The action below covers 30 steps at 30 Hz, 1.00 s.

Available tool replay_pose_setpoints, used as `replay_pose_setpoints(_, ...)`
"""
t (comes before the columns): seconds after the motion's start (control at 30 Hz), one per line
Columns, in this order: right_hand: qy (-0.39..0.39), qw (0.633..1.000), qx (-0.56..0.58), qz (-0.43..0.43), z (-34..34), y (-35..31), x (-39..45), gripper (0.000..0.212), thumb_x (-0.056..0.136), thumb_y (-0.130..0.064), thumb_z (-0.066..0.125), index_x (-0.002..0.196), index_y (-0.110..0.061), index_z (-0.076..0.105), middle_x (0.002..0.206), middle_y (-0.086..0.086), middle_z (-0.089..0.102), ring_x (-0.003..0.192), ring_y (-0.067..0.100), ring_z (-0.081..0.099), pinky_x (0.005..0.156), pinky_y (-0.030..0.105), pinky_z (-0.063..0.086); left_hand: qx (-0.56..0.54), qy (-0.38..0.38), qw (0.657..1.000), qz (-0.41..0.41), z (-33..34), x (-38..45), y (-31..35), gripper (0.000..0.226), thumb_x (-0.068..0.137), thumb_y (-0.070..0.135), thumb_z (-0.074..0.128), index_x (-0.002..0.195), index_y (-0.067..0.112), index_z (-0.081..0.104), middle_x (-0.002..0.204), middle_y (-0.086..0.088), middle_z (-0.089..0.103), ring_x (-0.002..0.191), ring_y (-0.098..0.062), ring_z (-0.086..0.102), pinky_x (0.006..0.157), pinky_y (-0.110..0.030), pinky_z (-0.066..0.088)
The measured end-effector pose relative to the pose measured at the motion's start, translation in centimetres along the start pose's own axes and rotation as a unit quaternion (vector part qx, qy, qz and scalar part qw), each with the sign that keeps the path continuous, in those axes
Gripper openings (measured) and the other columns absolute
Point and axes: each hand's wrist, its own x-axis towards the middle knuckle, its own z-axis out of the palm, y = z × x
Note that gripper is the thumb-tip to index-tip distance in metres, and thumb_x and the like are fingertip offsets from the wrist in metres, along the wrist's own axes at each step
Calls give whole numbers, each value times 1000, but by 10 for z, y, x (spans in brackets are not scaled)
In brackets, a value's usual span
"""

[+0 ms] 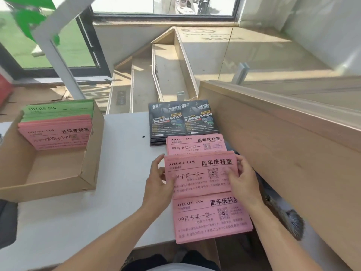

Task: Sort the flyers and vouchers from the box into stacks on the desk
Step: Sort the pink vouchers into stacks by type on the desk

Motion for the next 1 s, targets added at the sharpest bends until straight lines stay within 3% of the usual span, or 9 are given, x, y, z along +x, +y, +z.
replay_pose_setpoints(0.2,-6,985,-170,3,7,21,4,42,95,-21,55,130,-44,47,114,-18,63,94,3,65,75,35,61,33,2,995,-96,19,1,-7,85,94,16,64,157,33,10,109,11,57,89,-9,68,62,-20,50)
replay_pose_setpoints(0.3,19,981,-193,-18,9,21,4,46,99,-18,54,139,-38,43,120,-15,55,86,-5,55,64,16,46,41,14,993,-106,21,5,-8,86,92,16,67,157,31,14,108,12,57,90,-10,68,65,-22,51)
replay_pose_setpoints(0.37,26,979,-201,-19,10,19,3,53,100,-17,53,148,-33,36,119,-16,44,81,-4,50,57,12,38,41,25,993,-109,20,7,-7,85,90,16,70,156,31,18,108,12,58,88,-8,67,65,-21,50)
replay_pose_setpoints(0.53,43,988,-146,-35,13,20,1,51,101,-18,56,149,-30,39,122,-15,43,99,-4,45,71,6,32,30,44,992,-117,18,17,-9,80,88,17,75,151,33,30,111,10,61,87,-12,71,81,-38,59)
replay_pose_setpoints(0.67,48,990,-128,-35,13,21,4,50,101,-20,57,147,-31,41,127,-13,49,113,-1,45,96,25,43,29,45,993,-106,19,17,-8,77,87,17,76,149,33,34,110,12,60,87,-12,71,87,-44,58)
replay_pose_setpoints(0.73,50,988,-143,-32,13,23,2,52,100,-23,58,149,-28,40,134,-8,50,119,2,41,103,30,38,26,51,993,-99,19,14,-9,76,87,19,77,149,31,36,114,12,60,92,-11,68,89,-41,57)
replay_pose_setpoints(0.87,51,975,-214,-27,11,30,0,60,100,-30,57,153,-27,31,154,0,36,142,19,28,116,42,28,3,46,993,-104,17,3,-10,79,89,22,76,152,28,30,147,5,48,129,-14,51,105,-37,45)
replay_pose_setpoints(0.93,3,977,-213,-19,11,28,-3,63,95,-25,61,150,-34,31,158,-2,29,146,21,21,118,46,26,4,-5,994,-105,18,-6,-7,85,89,10,73,155,29,23,151,9,43,136,-13,45,102,-32,44)
replay_pose_setpoints(1.0,-63,974,-219,7,11,25,-7,74,89,-22,66,151,-34,28,159,-8,20,147,21,15,119,48,23,48,-57,993,-94,21,-11,-3,92,86,-2,69,152,39,19,138,18,48,124,-9,52,89,-25,52)
